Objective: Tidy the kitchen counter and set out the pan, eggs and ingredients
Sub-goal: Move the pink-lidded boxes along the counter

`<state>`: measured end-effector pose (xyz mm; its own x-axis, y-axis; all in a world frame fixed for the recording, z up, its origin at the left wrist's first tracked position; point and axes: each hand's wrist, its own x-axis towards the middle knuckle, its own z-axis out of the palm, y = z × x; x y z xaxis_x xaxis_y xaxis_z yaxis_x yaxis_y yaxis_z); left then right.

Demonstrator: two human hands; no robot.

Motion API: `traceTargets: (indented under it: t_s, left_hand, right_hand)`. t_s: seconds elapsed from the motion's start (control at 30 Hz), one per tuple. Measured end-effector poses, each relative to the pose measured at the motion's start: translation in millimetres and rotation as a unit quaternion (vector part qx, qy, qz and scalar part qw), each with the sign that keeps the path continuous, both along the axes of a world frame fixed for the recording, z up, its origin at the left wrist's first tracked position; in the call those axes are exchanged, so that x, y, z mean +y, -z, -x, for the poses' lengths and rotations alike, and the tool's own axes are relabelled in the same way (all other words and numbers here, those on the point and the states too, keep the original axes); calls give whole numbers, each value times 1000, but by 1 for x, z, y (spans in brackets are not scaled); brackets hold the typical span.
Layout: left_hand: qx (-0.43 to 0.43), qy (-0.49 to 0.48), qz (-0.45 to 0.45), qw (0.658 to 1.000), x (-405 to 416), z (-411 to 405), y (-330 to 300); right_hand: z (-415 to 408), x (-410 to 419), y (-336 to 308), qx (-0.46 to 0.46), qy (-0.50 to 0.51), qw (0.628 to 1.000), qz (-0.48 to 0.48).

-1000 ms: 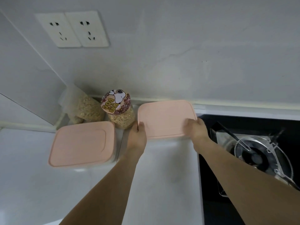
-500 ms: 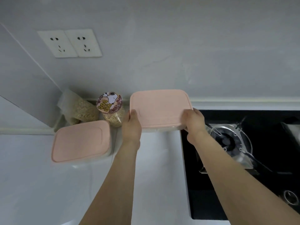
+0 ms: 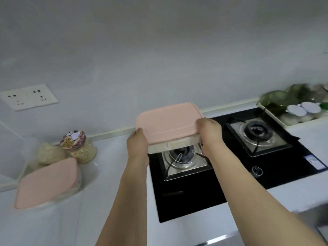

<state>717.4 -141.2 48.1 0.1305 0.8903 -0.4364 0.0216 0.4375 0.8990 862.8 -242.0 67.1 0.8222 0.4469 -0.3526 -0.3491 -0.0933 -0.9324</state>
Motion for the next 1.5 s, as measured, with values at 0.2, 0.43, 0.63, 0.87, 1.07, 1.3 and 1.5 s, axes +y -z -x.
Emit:
traceTargets:
  t_s: [0.2,0.43,0.63,0.87,1.07,1.3,1.5]
  left_hand:
    - [-23,72,-22,997,-93,-76,-17]
    - [-37,152,-44,987,-222,-168,-33]
    - [-50,217,-41,974,-313,-224,-47]
    - [-34,261,-43,964,-368,-276,-57]
    - [-14,277,-39,960,-392,-335,-52]
    - [-48,307,-12,950,-407,-435,-44]
    - [-41,328,-13,944,-418,-527,-43]
  right_hand:
    - [-54,-126,-19,-1,69,997,-18]
    - [-115,-280,-34,-18,156,987,-43]
    - [-152,-377,-47,-29,214,976,-37]
    - [-189,-436,-46,-15,275,960,-53]
    - [-240,-461,-37,-17,306,950,-50]
    - [-329,-477,-30,-11,342,939,-45]
    - [-414,-487,-32,-6,369,929,-23]
